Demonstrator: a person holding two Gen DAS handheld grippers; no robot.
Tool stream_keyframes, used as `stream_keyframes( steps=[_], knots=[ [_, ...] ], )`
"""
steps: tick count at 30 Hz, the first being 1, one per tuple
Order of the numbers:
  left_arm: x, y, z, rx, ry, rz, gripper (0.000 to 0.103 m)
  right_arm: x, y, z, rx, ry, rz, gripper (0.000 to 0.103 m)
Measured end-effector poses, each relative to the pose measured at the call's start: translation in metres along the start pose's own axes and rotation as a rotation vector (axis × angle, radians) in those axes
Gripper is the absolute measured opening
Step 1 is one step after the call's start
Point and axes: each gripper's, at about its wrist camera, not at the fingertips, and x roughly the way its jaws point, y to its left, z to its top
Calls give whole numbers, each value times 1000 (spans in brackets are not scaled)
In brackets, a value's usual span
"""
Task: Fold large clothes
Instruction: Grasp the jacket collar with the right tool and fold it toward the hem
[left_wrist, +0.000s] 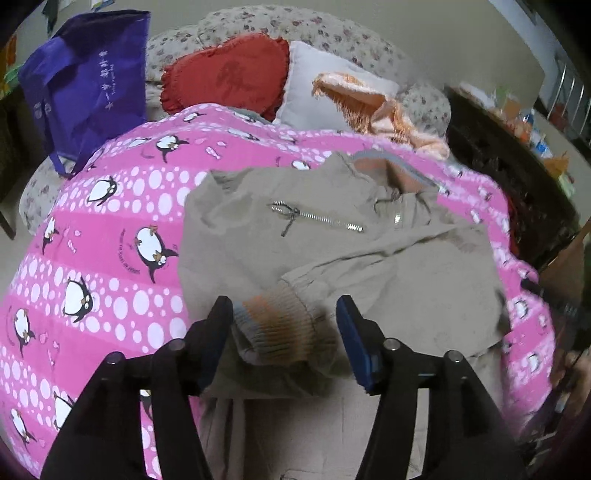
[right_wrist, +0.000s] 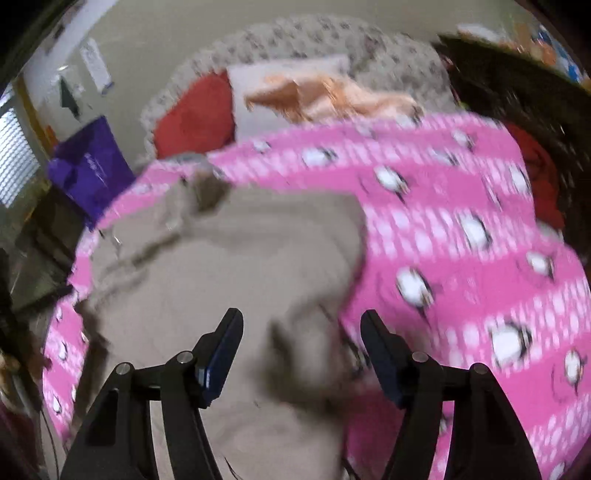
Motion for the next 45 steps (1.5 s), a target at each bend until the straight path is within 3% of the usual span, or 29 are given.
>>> stream_keyframes(
  steps=[7,9,11,14,19,23,29,33,38,41,45],
  knots=[
    [47,7,0,-51,57,92,61,74,25,44,5,14,24,59],
    [56,9,0,-50,62,102,61,94,26,49,20,21,-3,57],
    [61,7,0,-38,69,115,65,118,23,51,20,61,-87,59],
    [64,5,-1,-32,76,119,65,127,17,56,61,71,-78,61],
    [62,4,-2,-23,68,116,65,85,21,44,2,52,-61,64],
    [53,4,-4,-30,62,110,65,47,18,7,-51,67,-8,64],
    [30,4,-17,-20,60,122,65,71,-4,-33,-1,206,-34,65],
    [-5,12,-35,-3,61,117,65,44,-4,-36,38,161,-2,65],
    [-48,26,-64,63,76,100,69,-22,9,-56,-71,117,-1,73],
    [-74,41,-87,37,87,69,69,-54,11,-82,-107,125,32,78],
    [-97,53,-116,-16,92,47,69,-77,3,-117,-61,145,62,78]
  ],
)
